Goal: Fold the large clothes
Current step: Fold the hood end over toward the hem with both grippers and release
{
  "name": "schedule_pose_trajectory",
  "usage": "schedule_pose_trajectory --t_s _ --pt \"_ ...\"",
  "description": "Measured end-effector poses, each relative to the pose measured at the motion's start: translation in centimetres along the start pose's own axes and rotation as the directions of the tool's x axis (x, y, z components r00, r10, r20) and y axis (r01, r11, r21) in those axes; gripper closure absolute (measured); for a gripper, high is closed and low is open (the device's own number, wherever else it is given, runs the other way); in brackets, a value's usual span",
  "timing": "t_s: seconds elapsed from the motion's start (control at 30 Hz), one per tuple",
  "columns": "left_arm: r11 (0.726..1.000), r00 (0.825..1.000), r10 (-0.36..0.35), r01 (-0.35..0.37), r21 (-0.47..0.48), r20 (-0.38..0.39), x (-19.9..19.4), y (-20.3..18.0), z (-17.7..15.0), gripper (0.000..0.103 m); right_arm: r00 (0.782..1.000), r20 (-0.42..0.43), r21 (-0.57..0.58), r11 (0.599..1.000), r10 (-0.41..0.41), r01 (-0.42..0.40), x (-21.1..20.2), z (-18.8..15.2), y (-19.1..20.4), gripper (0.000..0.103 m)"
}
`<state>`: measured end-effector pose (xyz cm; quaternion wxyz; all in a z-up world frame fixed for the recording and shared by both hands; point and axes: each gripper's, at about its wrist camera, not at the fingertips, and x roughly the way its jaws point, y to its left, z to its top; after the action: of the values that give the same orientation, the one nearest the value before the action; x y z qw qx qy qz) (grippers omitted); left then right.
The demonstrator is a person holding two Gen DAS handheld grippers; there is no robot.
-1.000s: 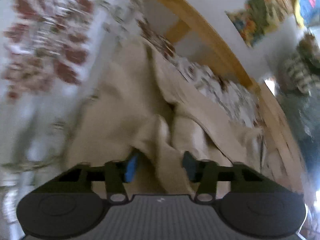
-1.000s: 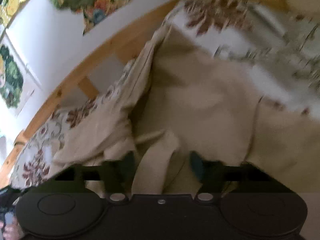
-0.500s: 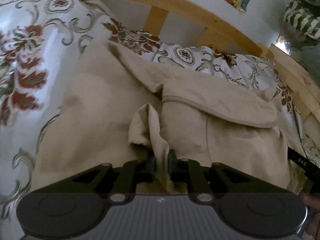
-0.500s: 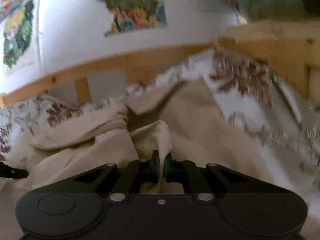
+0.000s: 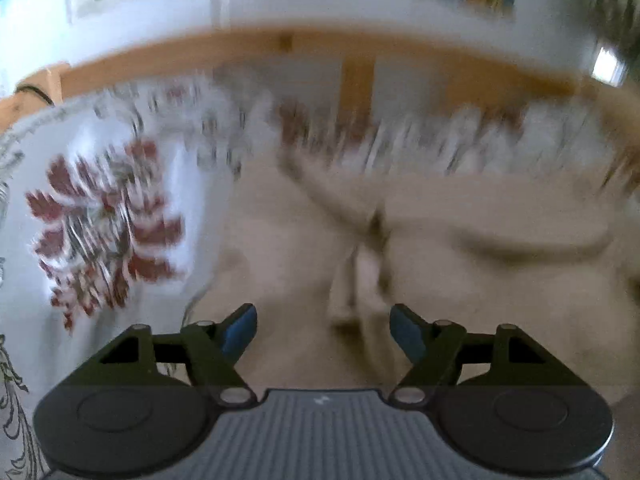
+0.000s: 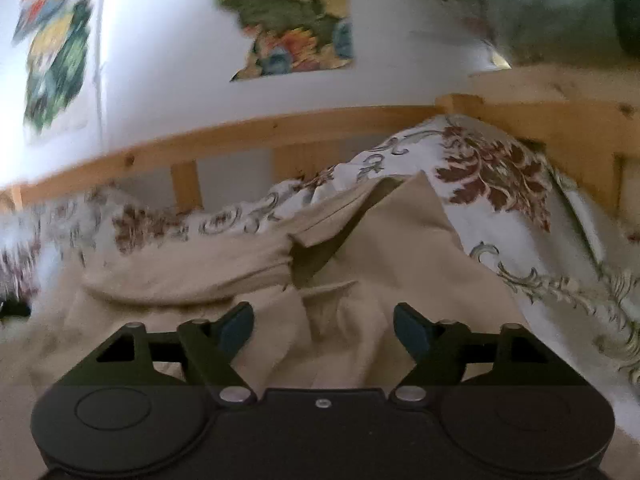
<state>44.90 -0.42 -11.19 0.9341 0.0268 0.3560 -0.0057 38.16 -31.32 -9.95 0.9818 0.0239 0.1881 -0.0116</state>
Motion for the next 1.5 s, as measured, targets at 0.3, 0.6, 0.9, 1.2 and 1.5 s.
schedule_pose_trajectory --t_s 0.3,0.6,0.9,1.2,1.5 --pt "0.998 0.998 -0.044 0.042 -0.053 -0.038 -2.9 2.9 -0.9 0.010 0.991 -0.009 -0.058 0.990 -0.130 0.129 -0.9 -0.8 -2.1 0.017" --pt "0.994 0.989 -0.109 0.105 0.044 0.099 -15.0 1.7 -4.8 0.001 0.998 0.037 -0.071 0.997 0.041 -0.038 -7.2 1.8 -1.9 0.001" --pt "0.918 0.950 -0.299 0.260 0.301 0.092 -20.8 -4.3 -11.9 0.001 0.947 -0.064 -0.206 0.925 0.315 -0.321 -20.8 3.8 0.9 0.001" --pt "0.750 0.876 -0.475 0.454 0.481 -0.087 -21.9 -6.6 -18.1 0.001 0.935 -0.351 -0.757 0.575 0.041 -0.310 -27.1 -4.0 5.5 0.001" --pt "0.763 0.926 -0.358 0.365 0.533 -0.121 -20.9 -5.0 -19.9 0.001 0.887 -0.460 -0.735 0.579 -0.042 -0.353 -19.8 -11.3 4.2 0.010"
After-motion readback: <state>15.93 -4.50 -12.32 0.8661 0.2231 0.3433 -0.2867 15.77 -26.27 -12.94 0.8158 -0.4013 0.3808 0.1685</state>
